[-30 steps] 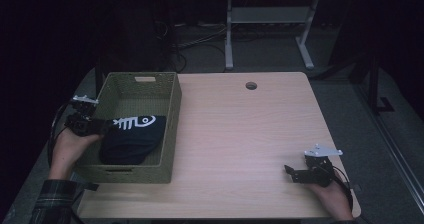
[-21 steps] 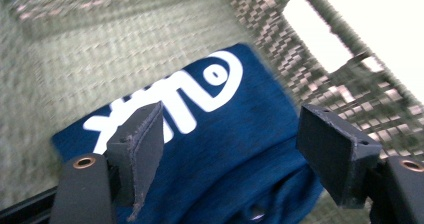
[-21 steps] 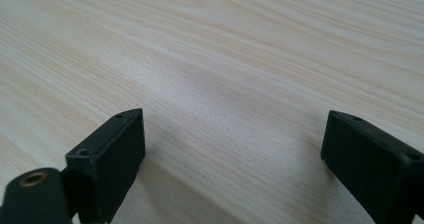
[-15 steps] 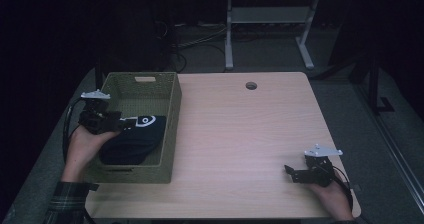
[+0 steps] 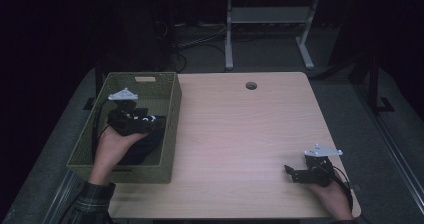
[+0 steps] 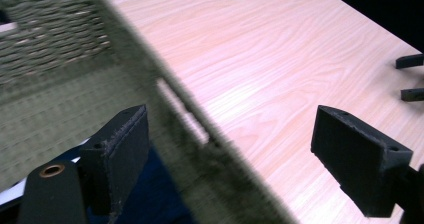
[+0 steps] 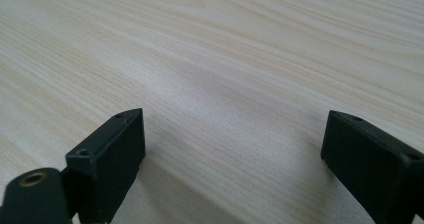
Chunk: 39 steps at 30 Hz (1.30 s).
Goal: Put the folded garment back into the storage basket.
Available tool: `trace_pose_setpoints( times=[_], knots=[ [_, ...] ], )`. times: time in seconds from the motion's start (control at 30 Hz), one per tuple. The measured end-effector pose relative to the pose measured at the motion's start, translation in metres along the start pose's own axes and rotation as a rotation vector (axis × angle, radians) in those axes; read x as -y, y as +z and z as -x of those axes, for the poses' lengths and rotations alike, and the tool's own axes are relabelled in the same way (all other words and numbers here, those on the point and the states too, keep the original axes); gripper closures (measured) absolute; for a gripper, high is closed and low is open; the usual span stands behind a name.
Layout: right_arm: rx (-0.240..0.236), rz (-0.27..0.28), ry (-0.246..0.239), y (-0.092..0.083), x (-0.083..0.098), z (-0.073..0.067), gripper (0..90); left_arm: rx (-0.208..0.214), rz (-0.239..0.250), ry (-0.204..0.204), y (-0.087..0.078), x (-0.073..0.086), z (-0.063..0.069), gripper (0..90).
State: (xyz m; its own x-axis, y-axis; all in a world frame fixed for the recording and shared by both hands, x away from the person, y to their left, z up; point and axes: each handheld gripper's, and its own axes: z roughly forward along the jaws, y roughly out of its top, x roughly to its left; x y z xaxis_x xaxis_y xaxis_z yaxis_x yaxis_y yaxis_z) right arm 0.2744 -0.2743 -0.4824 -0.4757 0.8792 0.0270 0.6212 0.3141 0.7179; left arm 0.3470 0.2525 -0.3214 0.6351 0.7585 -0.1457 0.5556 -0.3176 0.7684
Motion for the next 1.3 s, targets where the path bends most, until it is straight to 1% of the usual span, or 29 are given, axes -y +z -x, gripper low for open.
trace_pose_setpoints(
  times=[0.07,0.1,0.23,0.27,0.3,0.33,0.37,0.57,0.73,0.87,0.9,0.97,1.0,1.03,1.07,1.1,1.17,1.3],
  knots=[
    [0.0,0.0,0.001,0.0,0.0,0.0,10.2,0.014,0.002,0.011,0.006,-0.002,0.009,15.2],
    [0.0,0.0,0.001,0.0,0.0,0.0,10.2,0.014,0.002,0.011,0.006,-0.002,0.009,14.9],
    [-0.001,-0.001,0.001,0.0,0.0,0.0,10.2,0.039,0.021,0.031,0.019,-0.005,0.029,14.7],
    [-0.003,-0.001,0.001,0.0,0.0,0.0,10.2,0.056,0.021,0.045,0.024,-0.007,0.037,14.7],
    [-0.002,-0.002,0.001,0.0,0.0,0.0,10.2,0.064,0.022,0.047,0.028,-0.008,0.044,14.7],
    [-0.002,-0.002,0.001,0.0,0.0,0.0,10.2,0.064,0.022,0.047,0.028,-0.008,0.044,14.5],
    [-0.002,-0.002,0.001,0.0,0.0,0.0,10.2,0.071,0.023,0.057,0.033,-0.009,0.052,14.4],
    [-0.002,-0.001,0.001,0.0,0.0,0.0,10.2,0.095,0.052,0.087,0.05,-0.01,0.079,14.5],
    [-0.002,-0.001,0.001,0.0,0.0,0.0,10.2,0.109,0.052,0.109,0.066,-0.005,0.097,14.5],
    [-0.003,-0.001,0.001,0.0,0.0,0.0,10.2,0.11,0.048,0.129,0.079,0.003,0.107,14.5],
    [-0.004,-0.001,0.001,0.0,0.0,0.0,10.2,0.109,0.044,0.137,0.082,0.005,0.108,14.5],
    [-0.004,-0.002,0.001,0.0,0.0,0.0,10.2,0.105,0.051,0.138,0.085,0.008,0.11,14.5],
    [-0.003,0.0,-0.001,0.0,0.0,0.0,10.2,0.103,0.046,0.15,0.09,0.013,0.113,14.5],
    [-0.004,-0.001,0.001,0.0,0.0,0.0,10.2,0.103,0.042,0.152,0.093,0.015,0.114,14.5],
    [-0.004,-0.001,0.001,0.0,0.0,0.0,10.2,0.104,0.032,0.164,0.096,0.017,0.114,14.5],
    [-0.004,-0.002,0.001,0.0,0.0,0.0,10.2,0.102,0.03,0.16,0.099,0.019,0.115,14.5],
    [-0.003,-0.001,0.0,0.0,0.0,0.0,10.2,0.106,0.012,0.171,0.104,0.025,0.116,14.5],
    [-0.001,-0.002,0.0,0.0,0.0,0.0,10.2,0.095,-0.029,0.19,0.116,0.038,0.116,14.5]
  ],
)
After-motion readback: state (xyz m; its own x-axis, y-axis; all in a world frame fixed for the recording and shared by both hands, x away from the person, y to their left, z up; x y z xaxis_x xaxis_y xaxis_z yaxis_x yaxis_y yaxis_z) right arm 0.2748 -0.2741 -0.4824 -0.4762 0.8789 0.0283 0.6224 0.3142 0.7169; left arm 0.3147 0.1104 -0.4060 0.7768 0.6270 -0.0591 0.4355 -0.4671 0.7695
